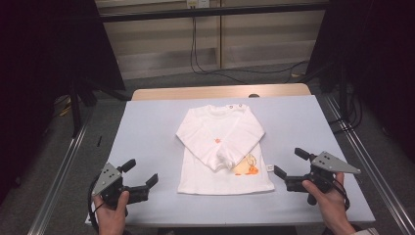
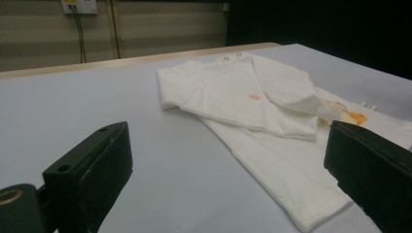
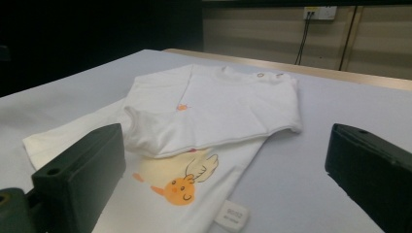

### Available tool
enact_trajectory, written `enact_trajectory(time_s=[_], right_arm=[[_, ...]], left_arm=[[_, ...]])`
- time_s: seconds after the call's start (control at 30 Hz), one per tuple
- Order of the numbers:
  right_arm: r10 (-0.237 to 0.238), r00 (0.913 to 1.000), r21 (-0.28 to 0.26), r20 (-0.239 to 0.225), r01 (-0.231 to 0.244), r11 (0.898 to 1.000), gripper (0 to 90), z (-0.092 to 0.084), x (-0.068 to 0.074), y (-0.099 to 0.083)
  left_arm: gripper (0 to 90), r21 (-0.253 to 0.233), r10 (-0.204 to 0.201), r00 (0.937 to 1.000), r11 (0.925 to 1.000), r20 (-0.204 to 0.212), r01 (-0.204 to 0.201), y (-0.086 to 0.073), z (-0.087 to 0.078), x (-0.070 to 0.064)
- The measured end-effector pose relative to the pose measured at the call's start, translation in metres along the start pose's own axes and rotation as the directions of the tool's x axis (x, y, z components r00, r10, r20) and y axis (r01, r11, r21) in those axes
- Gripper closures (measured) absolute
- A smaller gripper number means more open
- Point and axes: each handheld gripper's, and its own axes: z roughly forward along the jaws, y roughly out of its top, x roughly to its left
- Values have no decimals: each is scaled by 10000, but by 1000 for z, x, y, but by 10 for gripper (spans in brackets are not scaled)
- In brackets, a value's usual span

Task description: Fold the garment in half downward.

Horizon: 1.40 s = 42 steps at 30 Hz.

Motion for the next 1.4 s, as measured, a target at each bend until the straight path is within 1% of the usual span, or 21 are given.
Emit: enact_trajectory(time_s=[0.17, 0.23, 0.33, 0.43, 0.5, 0.6, 0.63, 0.7, 0.77, 0.8, 0.83, 0.87, 0.97, 1.03, 1.1, 1.13, 1.17, 1.2, 1.27, 1.37, 1.4], right_arm=[[-150, 9998, 212, -132, 152, 9997, 4, 12, 1, 7], [-398, 9991, 347, -173, 404, 9986, 10, 16, 1, 10], [-440, 9984, 534, -359, 459, 9975, 17, 20, 0, 13], [-529, 9978, 616, -403, 553, 9966, 22, 24, 1, 16], [-400, 9985, 928, -382, 434, 9947, 22, 28, 2, 18], [-400, 9975, 1248, -580, 470, 9911, 21, 36, 4, 18], [-373, 9968, 1341, -703, 465, 9899, 21, 38, 5, 18], [-322, 9953, 1688, -911, 473, 9845, 25, 41, 5, 17], [-233, 9947, 1826, -999, 414, 9823, 30, 43, 4, 16], [-127, 9942, 1881, -1065, 327, 9816, 54, 44, 4, 16], [-127, 9934, 1942, -1137, 347, 9803, 60, 44, 3, 16], [-158, 9933, 2061, -1149, 394, 9777, 44, 45, 3, 16], [72, 9912, 2490, -1321, 261, 9681, 47, 49, 4, 14], [61, 9897, 2948, -1429, 367, 9548, 67, 51, 4, 14], [29, 9904, 3308, -1379, 433, 9427, 76, 51, 2, 13], [-14, 9913, 3523, -1316, 481, 9346, 79, 50, 2, 13], [-31, 9905, 3674, -1373, 538, 9285, 84, 49, 1, 12], [103, 9901, 3793, -1403, 441, 9242, 85, 49, 0, 10], [232, 9886, 3921, -1486, 374, 9192, 117, 47, -2, 7], [135, 9862, 4014, -1647, 545, 9143, 125, 44, -3, 4], [39, 9870, 4101, -1606, 632, 9099, 122, 43, -3, 2]], left_arm=[[22, 53, -61, 10000, 10000, 1, 61, 5, 10, 1], [19, 30, 21, 10000, 10000, -70, -21, 8, 14, 0], [19, -61, -1, 9999, 10000, 158, 2, 11, 22, -1], [22, 110, 247, 9993, 9996, 286, -251, 16, 30, -6], [22, 310, 232, 9981, 9992, 564, -249, 23, 36, -9], [23, 208, 569, 9966, 9981, 599, -582, 29, 41, -14], [24, 168, 655, 9959, 9976, 625, -667, 29, 43, -15], [22, 148, 540, 9963, 9984, 668, -551, 25, 46, -16], [24, 239, 470, 9964, 9985, 701, -488, 19, 49, -17], [23, 356, 508, 9959, 9979, 754, -535, 17, 50, -16], [25, 442, 544, 9968, 9974, 584, -570, 15, 51, -17], [24, 424, 571, 9975, 9974, 424, -589, 12, 50, -17], [24, 541, 356, 9968, 9978, 713, -395, 5, 49, -15], [26, 615, 386, 9972, 9972, 633, -425, 3, 48, -14], [25, 601, 261, 9970, 9977, 723, -305, 1, 47, -14], [26, 704, 305, 9972, 9969, 679, -353, 1, 47, -14], [26, 750, 221, 9971, 9968, 734, -276, 0, 48, -15], [26, 832, 294, 9966, 9959, 769, -358, 0, 49, -15], [26, 922, 287, 9953, 9950, 925, -372, -1, 49, -17], [26, 1015, 259, 9943, 9942, 1033, -364, -3, 48, -19], [26, 1079, 238, 9940, 9935, 1071, -354, -4, 47, -18]])
